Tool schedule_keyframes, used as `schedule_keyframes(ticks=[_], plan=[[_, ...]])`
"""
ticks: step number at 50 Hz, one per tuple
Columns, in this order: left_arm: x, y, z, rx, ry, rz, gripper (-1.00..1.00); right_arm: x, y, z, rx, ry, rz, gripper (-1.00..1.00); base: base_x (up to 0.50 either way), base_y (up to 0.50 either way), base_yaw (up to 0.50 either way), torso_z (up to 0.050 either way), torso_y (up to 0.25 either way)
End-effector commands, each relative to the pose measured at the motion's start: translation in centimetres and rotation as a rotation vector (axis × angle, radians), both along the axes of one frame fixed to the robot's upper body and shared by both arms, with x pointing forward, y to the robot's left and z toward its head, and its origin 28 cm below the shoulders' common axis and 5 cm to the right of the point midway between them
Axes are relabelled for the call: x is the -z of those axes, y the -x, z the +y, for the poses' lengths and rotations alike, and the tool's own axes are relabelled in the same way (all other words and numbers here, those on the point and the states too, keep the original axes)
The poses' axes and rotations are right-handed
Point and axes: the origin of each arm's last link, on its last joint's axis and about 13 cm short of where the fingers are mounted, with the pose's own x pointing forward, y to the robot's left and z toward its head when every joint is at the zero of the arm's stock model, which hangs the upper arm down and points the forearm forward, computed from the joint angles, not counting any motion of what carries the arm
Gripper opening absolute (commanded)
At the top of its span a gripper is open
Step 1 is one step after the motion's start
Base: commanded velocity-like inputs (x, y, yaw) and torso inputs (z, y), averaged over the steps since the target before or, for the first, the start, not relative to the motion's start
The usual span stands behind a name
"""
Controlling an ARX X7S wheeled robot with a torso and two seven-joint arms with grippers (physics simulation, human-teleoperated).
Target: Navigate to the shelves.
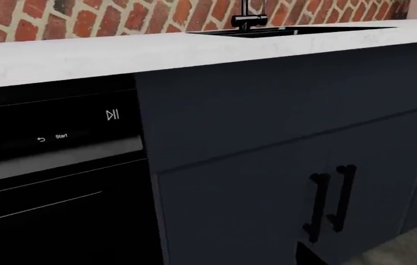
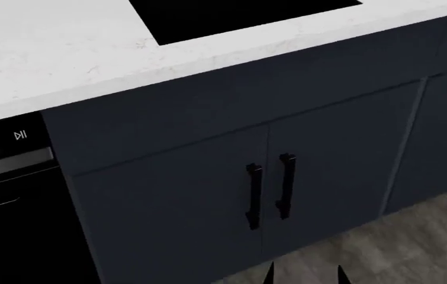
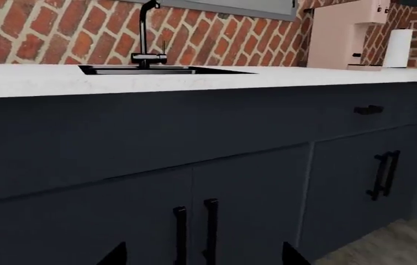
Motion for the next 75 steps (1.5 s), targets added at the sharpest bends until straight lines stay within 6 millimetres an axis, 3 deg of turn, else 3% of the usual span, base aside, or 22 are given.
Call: schedule_keyframes(ticks=[1, 60, 75], plan=[[0.06, -0.21, 0.06, 0.015, 0.015, -0.033, 1.0, -0.07, -0.11, -0.01, 0.007, -0.001, 0.001, 1.0, -0.22, 0.11, -0.5, 0.0, 0.0], [0.03, -0.04, 0.4, 0.011, 0.018, -0.033, 1.0, -0.16, 0.13, 0.26, 0.007, -0.005, -0.011, 1.0, -0.19, 0.14, -0.5, 0.0, 0.0], [0.07, -0.16, 0.41, 0.009, 0.021, -0.032, 1.0, -0.19, 0.31, 0.25, -0.039, -0.023, -0.025, 1.0, 0.03, -0.03, -0.03, 0.0, 0.0]])
